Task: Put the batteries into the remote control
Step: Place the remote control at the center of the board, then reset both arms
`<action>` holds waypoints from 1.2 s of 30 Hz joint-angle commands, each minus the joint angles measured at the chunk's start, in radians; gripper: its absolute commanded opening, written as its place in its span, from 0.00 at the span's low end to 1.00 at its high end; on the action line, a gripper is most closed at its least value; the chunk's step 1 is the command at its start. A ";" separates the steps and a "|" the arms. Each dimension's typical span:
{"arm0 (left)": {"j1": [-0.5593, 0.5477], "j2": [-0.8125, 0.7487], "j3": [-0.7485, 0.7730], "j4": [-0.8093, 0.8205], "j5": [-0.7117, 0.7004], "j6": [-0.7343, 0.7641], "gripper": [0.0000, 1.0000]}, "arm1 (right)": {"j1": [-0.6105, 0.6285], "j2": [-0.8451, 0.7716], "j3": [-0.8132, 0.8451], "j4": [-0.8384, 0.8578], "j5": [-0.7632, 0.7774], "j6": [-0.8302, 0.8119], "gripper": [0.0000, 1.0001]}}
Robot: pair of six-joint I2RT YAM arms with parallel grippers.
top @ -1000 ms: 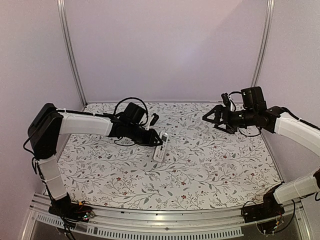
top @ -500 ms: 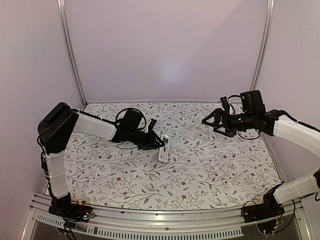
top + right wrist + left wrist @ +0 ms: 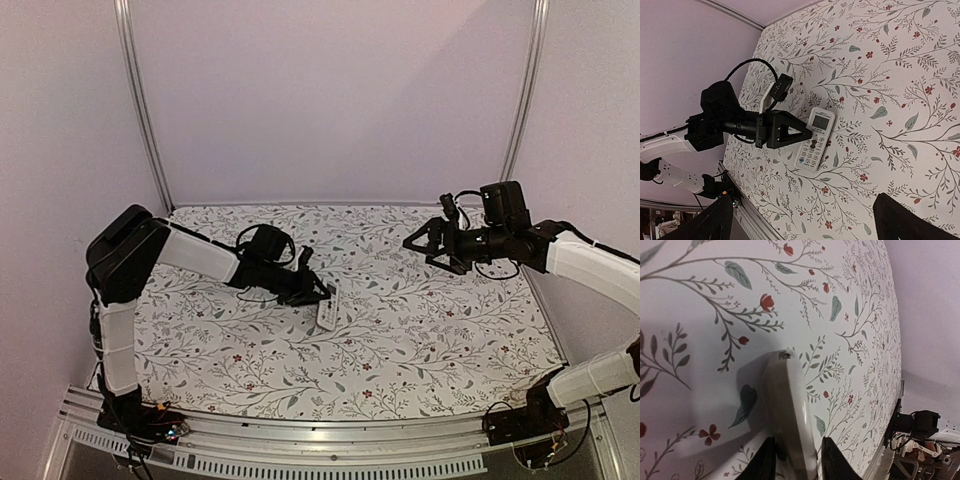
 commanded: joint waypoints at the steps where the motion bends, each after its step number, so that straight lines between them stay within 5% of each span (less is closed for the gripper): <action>1: 0.015 0.023 0.029 -0.071 -0.031 0.017 0.34 | -0.002 0.003 -0.014 0.009 0.000 -0.005 0.99; 12: 0.018 -0.029 0.037 -0.166 -0.103 0.049 0.61 | -0.001 0.005 -0.014 0.006 0.002 -0.013 0.99; 16: 0.017 -0.109 0.037 -0.241 -0.163 0.101 0.98 | -0.002 0.006 -0.009 0.005 -0.002 -0.023 0.99; 27: 0.078 -0.380 0.100 -0.498 -0.344 0.286 0.99 | -0.010 -0.034 0.008 -0.027 0.051 -0.160 0.99; 36: 0.253 -0.681 -0.118 -0.461 -0.414 0.278 1.00 | -0.043 -0.065 -0.146 0.128 0.124 -0.148 0.99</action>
